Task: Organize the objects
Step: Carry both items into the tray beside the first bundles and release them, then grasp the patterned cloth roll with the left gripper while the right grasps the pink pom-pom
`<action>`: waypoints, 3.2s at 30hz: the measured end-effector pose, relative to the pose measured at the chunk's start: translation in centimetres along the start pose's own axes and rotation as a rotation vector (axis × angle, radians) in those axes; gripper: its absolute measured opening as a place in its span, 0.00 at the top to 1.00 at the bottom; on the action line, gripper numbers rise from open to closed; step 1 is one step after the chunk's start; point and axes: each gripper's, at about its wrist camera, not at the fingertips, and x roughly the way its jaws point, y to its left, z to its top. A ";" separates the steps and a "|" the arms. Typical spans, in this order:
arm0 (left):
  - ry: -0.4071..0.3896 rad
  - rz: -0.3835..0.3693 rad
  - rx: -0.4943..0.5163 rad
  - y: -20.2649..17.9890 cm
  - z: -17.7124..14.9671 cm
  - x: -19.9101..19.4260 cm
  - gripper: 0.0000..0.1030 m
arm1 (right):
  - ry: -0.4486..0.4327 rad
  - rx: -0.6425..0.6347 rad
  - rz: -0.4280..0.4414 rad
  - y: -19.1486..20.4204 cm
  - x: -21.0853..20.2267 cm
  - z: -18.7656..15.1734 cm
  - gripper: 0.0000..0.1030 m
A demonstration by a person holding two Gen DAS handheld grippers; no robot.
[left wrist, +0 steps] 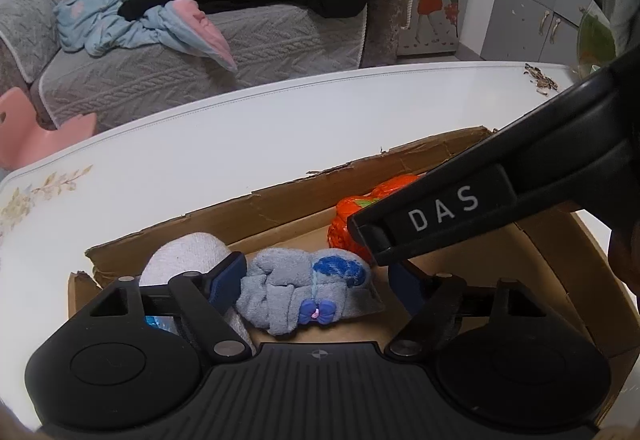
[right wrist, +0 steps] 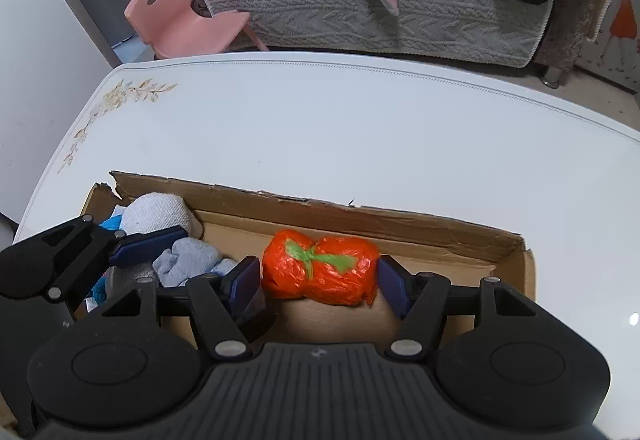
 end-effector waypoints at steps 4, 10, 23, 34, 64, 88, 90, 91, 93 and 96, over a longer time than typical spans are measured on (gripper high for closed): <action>0.009 -0.001 -0.016 0.0 0.0 -0.6 0.17 | 0.004 -0.007 -0.005 0.0 -0.3 0.0 0.40; 0.059 -0.014 -0.114 -0.4 0.4 -1.3 0.08 | 0.029 -0.011 -0.007 -0.1 -0.7 -0.1 0.40; 0.178 -0.030 -0.159 0.0 -3.1 -4.1 0.01 | 0.029 0.038 0.014 -0.8 -3.3 -3.4 0.36; 0.282 -0.009 -0.120 -0.5 -7.8 -6.9 0.01 | 0.107 0.017 0.016 0.4 -5.1 -11.0 0.32; 0.232 -0.012 -0.146 1.6 -8.3 -14.4 0.00 | 0.018 0.069 0.032 1.5 -9.4 -14.1 0.24; 0.335 0.154 -0.473 12.8 -21.1 -18.2 0.00 | 0.072 0.055 0.031 4.9 -7.6 -17.8 0.25; 0.345 0.163 -0.490 12.5 -21.6 -17.7 0.00 | 0.083 0.072 0.025 4.8 -7.3 -17.9 0.28; 0.354 0.163 -0.488 12.3 -21.9 -17.4 0.00 | 0.079 0.084 0.020 4.7 -7.2 -17.9 0.29; 0.365 0.159 -0.488 12.0 -22.5 -16.8 0.00 | 0.087 0.108 0.029 4.4 -6.9 -18.0 0.31; 0.372 0.167 -0.516 12.1 -23.2 -16.3 0.00 | 0.097 0.115 0.029 4.4 -6.4 -18.1 0.37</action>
